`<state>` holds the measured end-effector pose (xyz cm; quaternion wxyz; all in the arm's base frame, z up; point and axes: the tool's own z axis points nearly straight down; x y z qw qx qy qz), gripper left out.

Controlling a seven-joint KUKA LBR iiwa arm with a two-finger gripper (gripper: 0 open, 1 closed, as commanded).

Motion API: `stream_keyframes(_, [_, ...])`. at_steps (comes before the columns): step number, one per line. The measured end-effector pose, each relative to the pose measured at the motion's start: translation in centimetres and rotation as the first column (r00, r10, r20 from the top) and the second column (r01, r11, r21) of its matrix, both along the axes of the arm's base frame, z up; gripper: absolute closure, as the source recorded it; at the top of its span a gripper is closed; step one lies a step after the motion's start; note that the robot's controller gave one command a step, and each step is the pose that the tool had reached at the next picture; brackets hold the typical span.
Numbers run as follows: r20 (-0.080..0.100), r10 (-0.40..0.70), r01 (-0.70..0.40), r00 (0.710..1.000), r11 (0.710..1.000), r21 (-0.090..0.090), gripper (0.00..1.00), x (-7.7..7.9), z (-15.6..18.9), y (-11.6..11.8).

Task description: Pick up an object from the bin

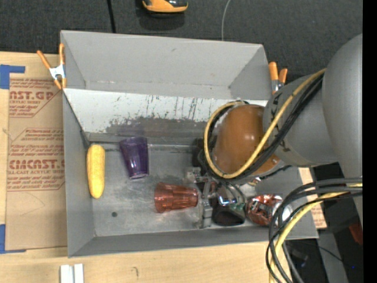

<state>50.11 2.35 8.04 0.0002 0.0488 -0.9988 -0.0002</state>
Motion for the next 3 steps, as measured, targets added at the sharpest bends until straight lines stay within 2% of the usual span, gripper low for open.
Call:
stream_keyframes(1, [0.003, 0.089, -0.089, 0.996, 0.996, 0.001, 1.0, -0.3, -1.0, 3.4])
stream_keyframes(2, [0.003, 0.089, -0.089, 0.996, 0.996, 0.001, 1.0, -0.3, -1.0, 3.4])
stream_keyframes(3, [0.001, 0.066, -0.066, 0.998, 0.998, 0.0, 1.0, -1.6, 12.0, 3.1])
